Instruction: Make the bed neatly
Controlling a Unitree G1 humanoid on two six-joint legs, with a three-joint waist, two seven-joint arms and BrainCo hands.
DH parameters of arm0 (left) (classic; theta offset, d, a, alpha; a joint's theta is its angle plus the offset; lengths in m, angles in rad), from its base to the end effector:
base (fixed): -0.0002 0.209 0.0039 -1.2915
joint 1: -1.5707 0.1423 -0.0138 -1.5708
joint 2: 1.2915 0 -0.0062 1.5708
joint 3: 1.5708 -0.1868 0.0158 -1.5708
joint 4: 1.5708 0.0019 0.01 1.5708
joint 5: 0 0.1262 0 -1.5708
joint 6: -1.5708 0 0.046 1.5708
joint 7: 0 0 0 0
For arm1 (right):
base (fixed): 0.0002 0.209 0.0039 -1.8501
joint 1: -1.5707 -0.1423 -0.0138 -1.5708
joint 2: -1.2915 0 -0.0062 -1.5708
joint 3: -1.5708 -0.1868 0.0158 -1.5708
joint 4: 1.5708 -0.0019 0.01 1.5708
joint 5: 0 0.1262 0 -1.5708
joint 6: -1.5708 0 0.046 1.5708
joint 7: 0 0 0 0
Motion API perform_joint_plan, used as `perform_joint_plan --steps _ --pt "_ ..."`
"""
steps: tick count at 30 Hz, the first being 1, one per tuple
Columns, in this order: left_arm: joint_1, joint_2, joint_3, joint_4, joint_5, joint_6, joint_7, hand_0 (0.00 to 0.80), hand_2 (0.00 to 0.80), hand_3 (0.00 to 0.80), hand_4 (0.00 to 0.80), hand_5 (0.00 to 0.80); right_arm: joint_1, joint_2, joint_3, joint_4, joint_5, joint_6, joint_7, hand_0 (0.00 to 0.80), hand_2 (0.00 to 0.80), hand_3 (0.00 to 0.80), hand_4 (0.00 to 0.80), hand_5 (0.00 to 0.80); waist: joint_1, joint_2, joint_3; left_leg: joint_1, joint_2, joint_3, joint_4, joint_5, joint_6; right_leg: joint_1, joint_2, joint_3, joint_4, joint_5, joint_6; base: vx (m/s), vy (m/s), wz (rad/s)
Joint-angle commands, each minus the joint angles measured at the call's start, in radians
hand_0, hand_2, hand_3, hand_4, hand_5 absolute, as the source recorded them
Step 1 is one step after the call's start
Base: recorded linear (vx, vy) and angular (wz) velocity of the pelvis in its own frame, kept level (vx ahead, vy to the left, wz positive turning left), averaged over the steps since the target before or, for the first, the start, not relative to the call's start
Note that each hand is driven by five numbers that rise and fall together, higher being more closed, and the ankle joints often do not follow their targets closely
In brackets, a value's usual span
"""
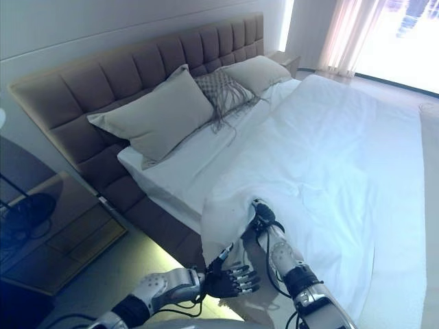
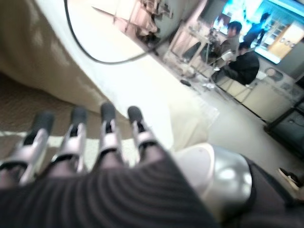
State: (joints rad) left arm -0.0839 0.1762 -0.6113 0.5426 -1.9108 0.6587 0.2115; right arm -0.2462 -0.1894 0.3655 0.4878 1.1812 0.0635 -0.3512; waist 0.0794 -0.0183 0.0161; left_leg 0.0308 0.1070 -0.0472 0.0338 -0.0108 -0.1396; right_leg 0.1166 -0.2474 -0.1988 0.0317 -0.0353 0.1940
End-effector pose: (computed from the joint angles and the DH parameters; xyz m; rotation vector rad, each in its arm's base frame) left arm 0.1389 0.0841 -0.0401 -1.3411 1.4790 -0.2727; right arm 0.2204 -0.1285 -0.0035 0.7385 0.6259 -0.1623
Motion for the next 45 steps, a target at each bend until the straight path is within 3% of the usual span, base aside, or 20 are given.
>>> perform_joint_plan --steps 1,12,18,25,31,33,45 --pt "-0.044 -0.071 -0.042 0.084 -0.061 -0.028 -0.078 0.0 0.0 0.0 0.0 0.0 -0.029 0.005 -0.021 -0.147 0.015 -0.056 0.052 0.8 0.8 0.8 0.8 0.8 -0.01 -0.017 -0.009 0.019 0.09 0.065 0.026 0.008 0.024 -0.093 -0.057 0.032 -0.029 0.173 0.015 0.059 -0.038 -0.09" --pt "-0.072 -0.14 -0.054 0.169 -0.061 -0.102 -0.075 0.0 0.0 0.0 0.0 0.0 0.015 0.019 0.009 -0.22 0.014 -0.048 0.048 0.8 0.8 0.8 0.8 0.8 -0.044 -0.025 -0.001 0.032 0.104 0.083 0.003 0.021 0.017 -0.097 -0.059 0.04 -0.023 0.17 0.023 0.072 -0.027 -0.07" --pt "-0.172 -0.176 -0.039 0.188 -0.061 -0.164 -0.083 0.0 0.0 0.0 0.0 0.0 0.003 0.019 0.034 -0.266 0.017 -0.06 0.025 0.8 0.8 0.8 0.8 0.8 -0.067 -0.017 0.017 -0.008 0.1 0.088 -0.013 0.046 0.017 -0.138 -0.063 0.043 -0.009 0.173 0.027 -0.025 0.006 0.0" --pt "-0.286 -0.208 0.0 0.206 -0.061 -0.231 0.002 0.0 0.0 0.0 0.0 0.0 -0.045 0.018 0.048 -0.3 0.033 -0.044 0.009 0.8 0.8 0.8 0.8 0.8 -0.08 -0.012 0.041 -0.033 0.101 0.084 -0.015 0.06 0.013 -0.153 -0.062 0.047 -0.014 0.178 0.029 -0.031 0.008 0.02" --pt "-0.332 -0.218 0.056 0.219 -0.061 -0.324 0.037 0.0 0.0 0.0 0.0 0.0 -0.044 0.027 0.083 -0.335 0.024 0.0 0.014 0.8 0.8 0.8 0.8 0.8 -0.1 0.0 0.041 -0.021 0.113 0.106 -0.021 0.068 0.014 -0.151 -0.048 0.071 -0.012 0.171 0.019 0.027 0.034 -0.12" --pt "-0.343 -0.217 0.073 0.221 -0.061 -0.338 0.025 0.8 0.8 0.8 0.8 0.8 -0.04 0.03 0.094 -0.341 0.021 0.007 0.014 0.8 0.8 0.8 0.8 0.8 -0.106 0.003 0.039 -0.016 0.116 0.115 -0.023 0.071 0.012 -0.15 -0.045 0.079 -0.013 0.17 0.018 0.023 0.022 -0.2" --pt "-0.322 -0.191 0.117 0.219 -0.054 -0.345 -0.003 0.8 0.8 0.8 0.8 0.8 -0.001 0.034 0.122 -0.334 0.019 0.021 0.043 0.8 0.8 0.8 0.8 0.8 -0.111 0.013 0.019 0.008 0.128 0.14 -0.022 0.07 0.007 -0.122 -0.038 0.076 -0.019 0.156 0.011 0.028 0.009 -0.1"
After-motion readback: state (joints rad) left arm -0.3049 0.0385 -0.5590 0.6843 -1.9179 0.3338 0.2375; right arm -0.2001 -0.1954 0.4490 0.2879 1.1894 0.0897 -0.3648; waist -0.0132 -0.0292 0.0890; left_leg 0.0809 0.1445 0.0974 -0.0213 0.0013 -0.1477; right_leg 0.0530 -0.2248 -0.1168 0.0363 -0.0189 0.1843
